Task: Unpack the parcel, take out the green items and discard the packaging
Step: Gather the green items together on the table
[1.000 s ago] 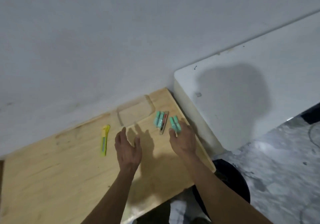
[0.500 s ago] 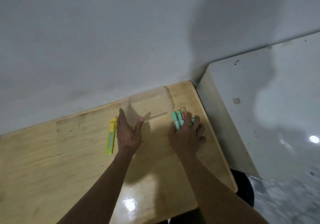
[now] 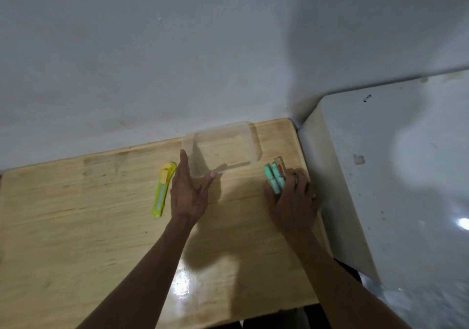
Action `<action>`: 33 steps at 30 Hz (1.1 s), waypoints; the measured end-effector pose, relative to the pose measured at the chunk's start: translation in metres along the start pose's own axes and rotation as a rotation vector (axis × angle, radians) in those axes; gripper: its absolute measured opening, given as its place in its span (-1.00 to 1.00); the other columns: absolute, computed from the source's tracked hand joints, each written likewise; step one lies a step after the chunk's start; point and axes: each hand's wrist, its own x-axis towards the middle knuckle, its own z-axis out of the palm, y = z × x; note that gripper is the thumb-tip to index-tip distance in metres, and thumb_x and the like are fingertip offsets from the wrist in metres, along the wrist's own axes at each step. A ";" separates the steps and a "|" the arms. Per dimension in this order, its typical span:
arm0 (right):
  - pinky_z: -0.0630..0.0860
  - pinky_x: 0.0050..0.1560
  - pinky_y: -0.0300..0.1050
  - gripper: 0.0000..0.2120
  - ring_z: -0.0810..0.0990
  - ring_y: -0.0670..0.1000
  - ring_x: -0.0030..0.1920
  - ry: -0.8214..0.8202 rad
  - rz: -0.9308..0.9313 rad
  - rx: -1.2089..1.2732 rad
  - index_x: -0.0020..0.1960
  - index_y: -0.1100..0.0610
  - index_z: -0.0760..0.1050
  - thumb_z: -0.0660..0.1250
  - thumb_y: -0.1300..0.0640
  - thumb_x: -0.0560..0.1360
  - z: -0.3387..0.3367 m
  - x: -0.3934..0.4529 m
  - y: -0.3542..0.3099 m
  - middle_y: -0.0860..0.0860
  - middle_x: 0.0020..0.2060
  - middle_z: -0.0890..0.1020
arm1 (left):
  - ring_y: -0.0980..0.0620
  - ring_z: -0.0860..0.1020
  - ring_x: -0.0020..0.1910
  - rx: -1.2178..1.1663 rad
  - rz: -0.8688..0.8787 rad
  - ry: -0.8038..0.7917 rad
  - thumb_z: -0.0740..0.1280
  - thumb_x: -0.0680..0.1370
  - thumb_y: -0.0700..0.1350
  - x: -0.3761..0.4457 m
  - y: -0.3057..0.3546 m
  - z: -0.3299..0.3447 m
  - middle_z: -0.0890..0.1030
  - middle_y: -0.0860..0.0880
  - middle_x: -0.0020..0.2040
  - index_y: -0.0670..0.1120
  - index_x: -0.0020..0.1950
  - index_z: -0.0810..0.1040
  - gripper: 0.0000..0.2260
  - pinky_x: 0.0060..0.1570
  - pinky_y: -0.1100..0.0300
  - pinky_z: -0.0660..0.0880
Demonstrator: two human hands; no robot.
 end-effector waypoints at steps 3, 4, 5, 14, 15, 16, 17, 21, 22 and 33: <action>0.39 -0.08 -0.08 -0.53 0.50 0.13 0.04 0.113 0.042 0.370 0.20 0.17 0.41 0.30 -0.17 0.49 -0.016 0.009 0.002 0.17 0.16 0.51 | -0.13 0.19 0.58 -0.025 -0.006 -0.001 0.34 0.54 0.24 0.000 -0.001 0.000 0.17 -0.07 0.63 -0.01 0.65 -0.03 -0.16 0.50 -0.09 0.25; 0.36 -0.06 -0.15 -0.55 0.47 0.11 0.04 0.150 0.008 0.490 0.19 0.19 0.42 0.33 -0.13 0.49 -0.025 0.015 0.000 0.17 0.13 0.51 | -0.14 0.19 0.57 -0.029 -0.008 -0.006 0.34 0.54 0.25 -0.001 -0.001 0.000 0.17 -0.06 0.63 0.00 0.65 -0.03 -0.15 0.49 -0.10 0.27; 0.32 -0.03 -0.19 -0.56 0.46 0.10 0.05 0.173 -0.072 0.542 0.19 0.20 0.44 0.35 -0.10 0.50 -0.034 0.024 -0.006 0.16 0.12 0.50 | -0.14 0.21 0.57 -0.028 -0.011 -0.005 0.34 0.54 0.26 -0.001 -0.002 0.001 0.18 -0.07 0.63 0.01 0.65 -0.04 -0.15 0.48 -0.12 0.29; 0.48 0.02 0.12 -0.46 0.39 0.09 0.21 -0.240 -0.936 0.116 0.25 0.05 0.35 0.23 -0.32 0.46 -0.047 0.117 -0.108 0.00 0.25 0.42 | -0.16 0.26 0.54 -0.038 -0.015 0.000 0.28 0.48 0.38 0.002 -0.005 0.004 0.19 -0.06 0.62 0.07 0.65 -0.07 -0.11 0.41 -0.21 0.37; 0.47 0.03 0.11 -0.45 0.39 0.10 0.22 -0.246 -0.966 0.080 0.26 0.05 0.35 0.23 -0.31 0.47 -0.041 0.122 -0.110 0.01 0.26 0.41 | -0.15 0.26 0.55 -0.049 -0.018 0.001 0.29 0.48 0.39 0.003 -0.005 0.004 0.19 -0.05 0.62 0.08 0.64 -0.07 -0.11 0.41 -0.22 0.37; 0.45 0.03 0.10 -0.45 0.39 0.10 0.23 -0.242 -0.987 0.054 0.27 0.05 0.34 0.22 -0.32 0.47 -0.037 0.126 -0.111 0.01 0.27 0.40 | -0.15 0.26 0.55 -0.058 -0.021 0.001 0.29 0.47 0.39 0.003 -0.005 0.004 0.19 -0.05 0.62 0.08 0.64 -0.07 -0.10 0.41 -0.22 0.36; 0.43 0.03 0.10 -0.45 0.39 0.09 0.23 -0.232 -1.008 0.030 0.27 0.05 0.34 0.21 -0.32 0.47 -0.034 0.128 -0.111 0.00 0.27 0.40 | -0.15 0.26 0.55 -0.061 -0.019 0.001 0.29 0.47 0.39 0.002 -0.005 0.004 0.20 -0.06 0.62 0.08 0.64 -0.07 -0.09 0.41 -0.22 0.37; 0.41 0.03 0.10 -0.41 0.40 0.08 0.22 -0.243 -1.097 -0.067 0.29 0.04 0.34 0.19 -0.36 0.46 -0.027 0.129 -0.112 0.00 0.27 0.40 | -0.15 0.32 0.51 -0.065 -0.020 0.011 0.21 0.44 0.47 0.002 -0.003 0.006 0.28 -0.08 0.59 0.06 0.65 -0.04 -0.07 0.36 -0.23 0.41; 0.41 0.05 0.10 -0.39 0.39 0.08 0.24 -0.262 -1.103 -0.081 0.32 0.04 0.34 0.19 -0.36 0.46 -0.026 0.129 -0.111 0.00 0.28 0.39 | -0.15 0.33 0.50 -0.066 -0.023 0.013 0.19 0.43 0.49 0.002 -0.003 0.006 0.29 -0.09 0.58 0.05 0.65 -0.04 -0.06 0.35 -0.23 0.41; 0.21 0.45 0.09 -0.28 0.25 0.04 0.49 -0.508 -0.940 0.111 0.54 -0.01 0.18 0.33 -0.24 0.48 -0.026 0.132 -0.106 -0.02 0.52 0.28 | -0.17 0.34 0.49 -0.011 -0.035 0.020 0.23 0.49 0.43 0.002 0.003 0.008 0.31 -0.10 0.57 0.03 0.65 -0.04 -0.11 0.36 -0.20 0.40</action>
